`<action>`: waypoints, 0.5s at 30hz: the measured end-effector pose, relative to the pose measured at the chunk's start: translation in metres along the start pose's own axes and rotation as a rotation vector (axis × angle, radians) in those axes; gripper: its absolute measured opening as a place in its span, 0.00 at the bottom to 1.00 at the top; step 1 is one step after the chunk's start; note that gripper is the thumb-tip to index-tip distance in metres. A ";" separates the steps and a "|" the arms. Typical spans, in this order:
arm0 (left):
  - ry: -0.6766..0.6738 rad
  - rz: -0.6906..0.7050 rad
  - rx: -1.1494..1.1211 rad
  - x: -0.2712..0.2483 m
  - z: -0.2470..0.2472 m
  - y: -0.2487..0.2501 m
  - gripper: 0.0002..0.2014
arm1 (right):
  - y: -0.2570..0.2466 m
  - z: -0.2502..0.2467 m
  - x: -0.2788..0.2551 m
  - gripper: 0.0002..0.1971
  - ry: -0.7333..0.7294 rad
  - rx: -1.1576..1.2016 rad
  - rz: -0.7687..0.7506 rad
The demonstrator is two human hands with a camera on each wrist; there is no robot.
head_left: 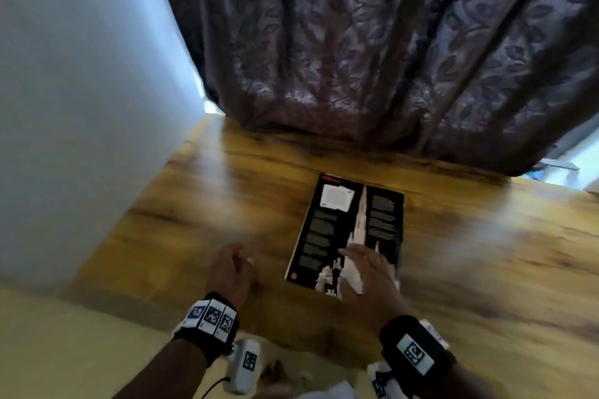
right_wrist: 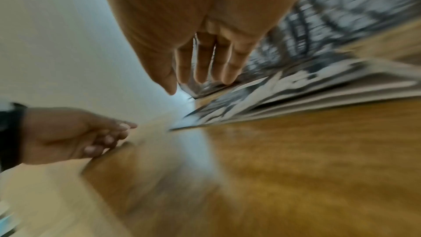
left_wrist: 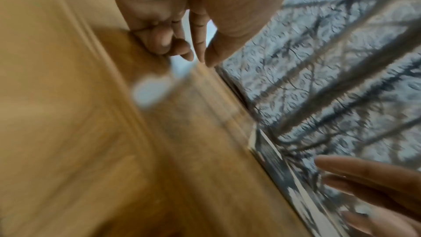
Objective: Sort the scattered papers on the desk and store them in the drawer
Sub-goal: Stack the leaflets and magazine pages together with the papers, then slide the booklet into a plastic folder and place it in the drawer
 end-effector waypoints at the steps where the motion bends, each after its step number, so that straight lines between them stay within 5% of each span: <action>1: 0.065 -0.038 -0.011 -0.013 -0.017 -0.014 0.13 | -0.024 0.009 -0.004 0.25 -0.082 -0.027 -0.134; 4: 0.229 -0.107 -0.087 -0.055 -0.056 -0.042 0.08 | -0.087 0.039 -0.027 0.27 -0.292 -0.172 -0.521; 6: 0.318 -0.186 -0.175 -0.085 -0.071 -0.063 0.10 | -0.106 0.058 -0.041 0.30 -0.385 -0.292 -0.639; 10: 0.440 -0.442 -0.431 -0.135 -0.070 -0.122 0.15 | -0.118 0.084 -0.053 0.33 -0.448 -0.473 -0.673; 15: 0.293 -0.814 -0.802 -0.149 -0.012 -0.147 0.23 | -0.115 0.093 -0.049 0.36 -0.470 -0.475 -0.633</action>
Point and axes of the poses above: each hand's wrist, its own x-axis towards the middle knuckle, its own z-axis out of the palm, y = z × x, the point moved 8 cm from there along x, towards the middle knuckle, and after that the axes turned 14 degrees about -x, right-handed, at the moved point
